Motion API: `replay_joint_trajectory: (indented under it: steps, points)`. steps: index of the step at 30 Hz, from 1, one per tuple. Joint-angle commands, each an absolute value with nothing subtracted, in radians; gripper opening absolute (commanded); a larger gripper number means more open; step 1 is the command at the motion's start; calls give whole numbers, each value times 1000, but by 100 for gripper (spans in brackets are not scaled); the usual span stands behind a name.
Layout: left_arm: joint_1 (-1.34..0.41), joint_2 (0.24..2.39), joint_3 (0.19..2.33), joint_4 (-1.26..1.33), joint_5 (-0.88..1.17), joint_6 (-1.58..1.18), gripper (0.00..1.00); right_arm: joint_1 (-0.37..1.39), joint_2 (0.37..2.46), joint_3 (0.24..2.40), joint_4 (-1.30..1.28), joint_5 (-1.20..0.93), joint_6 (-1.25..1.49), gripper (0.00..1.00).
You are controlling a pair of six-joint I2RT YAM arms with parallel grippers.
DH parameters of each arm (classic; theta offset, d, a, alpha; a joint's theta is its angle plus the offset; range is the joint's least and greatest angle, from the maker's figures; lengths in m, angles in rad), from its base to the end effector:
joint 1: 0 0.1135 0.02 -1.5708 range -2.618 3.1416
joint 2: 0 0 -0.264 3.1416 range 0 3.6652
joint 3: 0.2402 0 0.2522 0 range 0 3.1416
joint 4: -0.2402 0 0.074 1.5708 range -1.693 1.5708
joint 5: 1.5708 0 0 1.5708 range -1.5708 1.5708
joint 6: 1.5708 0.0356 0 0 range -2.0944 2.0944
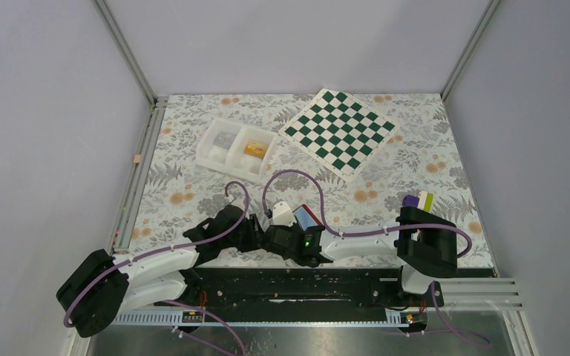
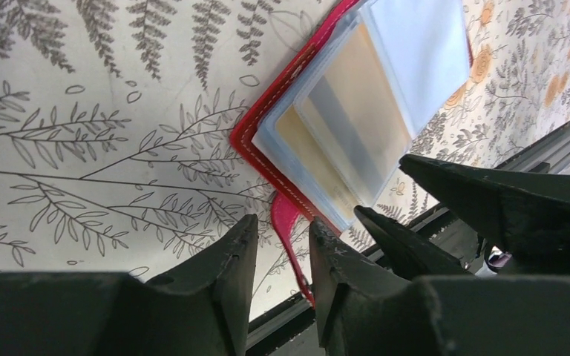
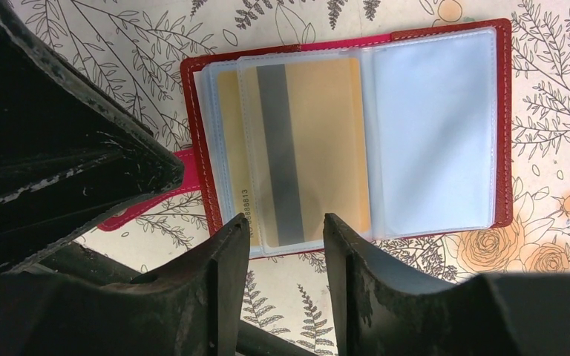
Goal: Take the credit cards out of the card holder
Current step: Remove the credit card from the card holder.
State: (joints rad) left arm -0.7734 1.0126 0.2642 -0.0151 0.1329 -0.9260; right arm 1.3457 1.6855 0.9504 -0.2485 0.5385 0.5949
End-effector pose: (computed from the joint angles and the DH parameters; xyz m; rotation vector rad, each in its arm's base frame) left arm 0.1251 -0.1287 0.1391 -0.1220 2.5455 -0.9291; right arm 0.0915 0.3177 0.1689 -0.6850 2.2774 0.2216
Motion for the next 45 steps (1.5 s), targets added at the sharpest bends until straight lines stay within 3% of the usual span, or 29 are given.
replay_joint_trajectory:
  steps: [1,6,16,21,30,45]
  points:
    - [-769,1024,239,-6,155,-943,32,1353,1641,947,-223,565,590,48]
    - [-769,1065,242,48,195,-954,30,1352,1637,940,-216,562,592,48]
    - [-770,1055,240,57,241,-969,0,1339,1595,907,-192,580,548,52]
    - [-770,1022,245,26,227,-964,0,1334,1593,890,-179,561,551,56]
    - [-769,1025,249,17,208,-954,0,1310,1565,867,-144,509,425,70]
    - [-769,1017,244,13,199,-954,0,1311,1659,945,-189,531,372,71]
